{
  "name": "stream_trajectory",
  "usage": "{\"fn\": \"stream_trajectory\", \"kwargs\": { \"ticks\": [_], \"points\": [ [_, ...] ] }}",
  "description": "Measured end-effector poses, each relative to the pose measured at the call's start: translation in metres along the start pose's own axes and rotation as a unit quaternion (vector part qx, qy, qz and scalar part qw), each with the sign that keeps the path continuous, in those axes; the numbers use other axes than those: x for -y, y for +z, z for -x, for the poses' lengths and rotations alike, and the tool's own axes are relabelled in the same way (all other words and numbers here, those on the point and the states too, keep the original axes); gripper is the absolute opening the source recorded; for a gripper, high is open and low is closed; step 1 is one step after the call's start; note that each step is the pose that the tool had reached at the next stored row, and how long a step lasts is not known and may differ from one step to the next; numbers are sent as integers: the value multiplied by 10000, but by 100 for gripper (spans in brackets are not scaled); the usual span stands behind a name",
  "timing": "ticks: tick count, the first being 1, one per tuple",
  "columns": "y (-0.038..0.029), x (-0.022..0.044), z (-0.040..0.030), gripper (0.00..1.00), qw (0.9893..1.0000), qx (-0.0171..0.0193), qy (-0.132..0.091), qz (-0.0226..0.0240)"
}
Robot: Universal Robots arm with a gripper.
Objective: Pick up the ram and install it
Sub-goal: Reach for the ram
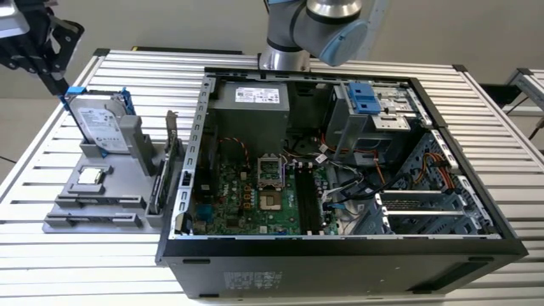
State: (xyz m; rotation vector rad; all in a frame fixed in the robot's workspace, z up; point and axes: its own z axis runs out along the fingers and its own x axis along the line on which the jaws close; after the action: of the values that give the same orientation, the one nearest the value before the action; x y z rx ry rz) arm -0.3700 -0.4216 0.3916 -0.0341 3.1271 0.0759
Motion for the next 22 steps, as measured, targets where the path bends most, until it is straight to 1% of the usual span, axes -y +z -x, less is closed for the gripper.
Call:
{"fn": "stream_trajectory", "kwargs": {
  "ticks": [11, 22],
  "points": [
    [-3, 57, -1, 0, 10000, 0, 0, 0],
    [-6, 130, -3, 0, 10000, 0, 0, 0]
  ]
}}
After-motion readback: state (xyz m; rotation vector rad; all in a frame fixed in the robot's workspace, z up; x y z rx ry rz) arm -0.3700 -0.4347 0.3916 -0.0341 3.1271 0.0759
